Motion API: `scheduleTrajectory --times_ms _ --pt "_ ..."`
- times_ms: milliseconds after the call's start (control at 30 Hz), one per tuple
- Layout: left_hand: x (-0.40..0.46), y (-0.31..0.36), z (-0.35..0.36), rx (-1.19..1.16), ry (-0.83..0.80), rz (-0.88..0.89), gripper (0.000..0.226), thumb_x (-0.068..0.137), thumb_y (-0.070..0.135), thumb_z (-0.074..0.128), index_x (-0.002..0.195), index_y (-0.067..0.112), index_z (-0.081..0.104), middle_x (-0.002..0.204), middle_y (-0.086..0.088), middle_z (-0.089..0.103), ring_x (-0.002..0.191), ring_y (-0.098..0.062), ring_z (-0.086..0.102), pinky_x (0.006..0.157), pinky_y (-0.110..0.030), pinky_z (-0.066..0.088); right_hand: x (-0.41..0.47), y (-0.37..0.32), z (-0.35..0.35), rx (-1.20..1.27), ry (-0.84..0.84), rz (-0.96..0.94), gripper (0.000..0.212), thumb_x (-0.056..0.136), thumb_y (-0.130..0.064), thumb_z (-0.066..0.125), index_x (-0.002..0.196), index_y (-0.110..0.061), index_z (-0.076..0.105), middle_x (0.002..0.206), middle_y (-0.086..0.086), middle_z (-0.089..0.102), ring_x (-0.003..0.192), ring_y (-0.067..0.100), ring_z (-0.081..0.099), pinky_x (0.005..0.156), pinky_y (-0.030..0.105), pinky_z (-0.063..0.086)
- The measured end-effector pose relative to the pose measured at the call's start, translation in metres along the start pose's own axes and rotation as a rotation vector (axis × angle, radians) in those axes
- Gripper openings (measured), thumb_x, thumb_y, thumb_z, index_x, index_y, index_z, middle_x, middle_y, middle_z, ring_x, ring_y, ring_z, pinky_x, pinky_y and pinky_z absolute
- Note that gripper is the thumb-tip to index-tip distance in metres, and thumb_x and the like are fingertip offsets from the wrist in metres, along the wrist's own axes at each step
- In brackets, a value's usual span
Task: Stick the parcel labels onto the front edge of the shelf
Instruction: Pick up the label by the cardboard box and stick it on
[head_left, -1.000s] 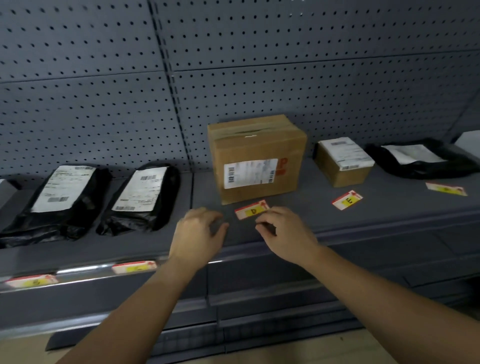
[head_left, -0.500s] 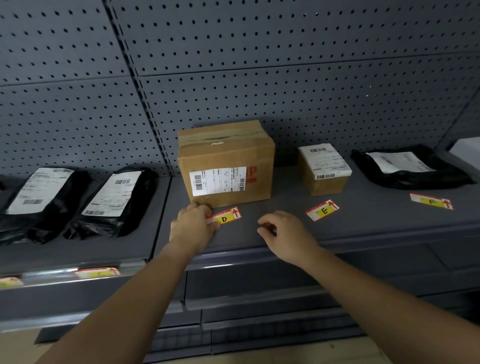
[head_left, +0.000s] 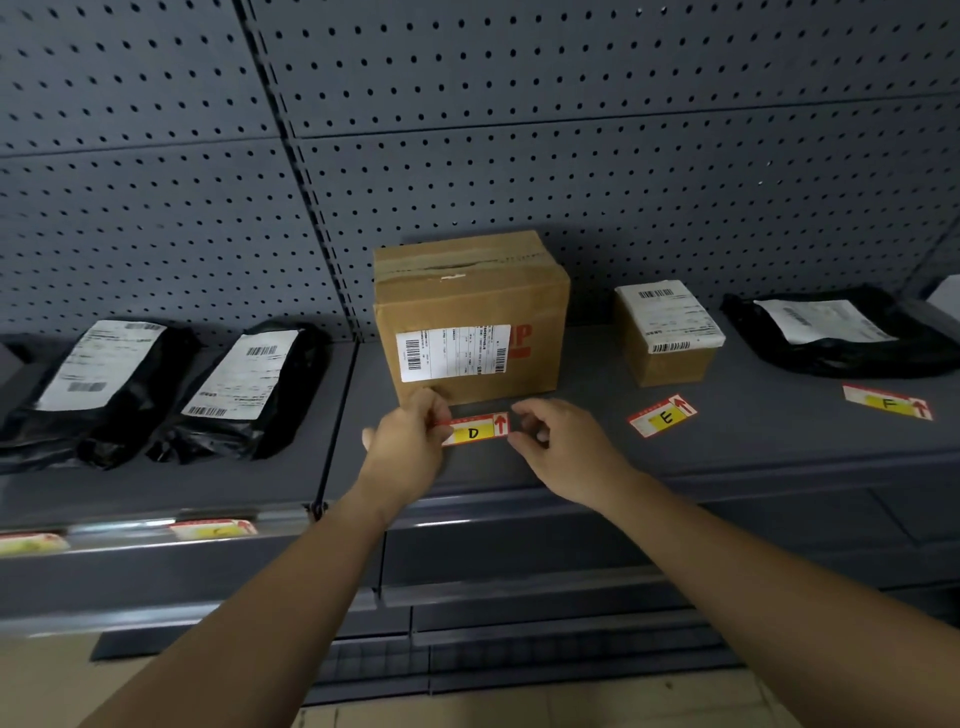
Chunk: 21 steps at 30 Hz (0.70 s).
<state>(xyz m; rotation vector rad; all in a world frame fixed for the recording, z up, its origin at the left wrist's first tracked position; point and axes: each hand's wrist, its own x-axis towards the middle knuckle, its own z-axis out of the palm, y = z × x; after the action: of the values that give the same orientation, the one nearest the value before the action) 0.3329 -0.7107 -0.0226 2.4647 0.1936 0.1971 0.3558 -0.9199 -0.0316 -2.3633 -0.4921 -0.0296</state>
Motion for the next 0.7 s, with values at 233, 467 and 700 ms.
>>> scheduleTrajectory --times_ms 233,467,700 --pt "-0.023 0.002 -0.008 -0.028 0.03 0.113 0.022 0.091 0.013 0.059 0.078 0.028 0.049 0.071 0.007 0.059 0.072 -0.006 0.054 0.082 -0.033 0.022 0.0 -0.016 0.004 0.028 0.012 -0.151 0.015 0.091 -0.027 0.065 0.106 -0.024 0.066 0.099 -0.012 0.063 0.089 0.002 0.058 0.078 0.02 0.052" --pt "-0.058 -0.016 -0.003 0.007 0.235 0.283 0.025 0.078 0.03 0.078 0.09 0.033 0.056 0.089 0.02 0.054 0.088 -0.006 0.05 0.077 -0.033 0.028 -0.016 -0.014 -0.004 0.039 0.051 -0.149 0.004 0.092 -0.024 0.063 0.095 -0.026 0.065 0.088 -0.015 0.061 0.082 0.0 0.057 0.069 0.014 0.045" --pt "-0.073 -0.063 0.027 0.338 0.344 0.68 0.022 0.075 0.032 0.076 0.096 0.026 0.073 0.09 0.007 0.06 0.09 -0.022 0.05 0.075 -0.034 0.03 -0.035 0.0 -0.009 0.076 0.061 -0.025 0.009 0.093 -0.023 0.063 0.101 -0.025 0.065 0.094 -0.013 0.063 0.087 0.0 0.058 0.069 0.012 0.048"
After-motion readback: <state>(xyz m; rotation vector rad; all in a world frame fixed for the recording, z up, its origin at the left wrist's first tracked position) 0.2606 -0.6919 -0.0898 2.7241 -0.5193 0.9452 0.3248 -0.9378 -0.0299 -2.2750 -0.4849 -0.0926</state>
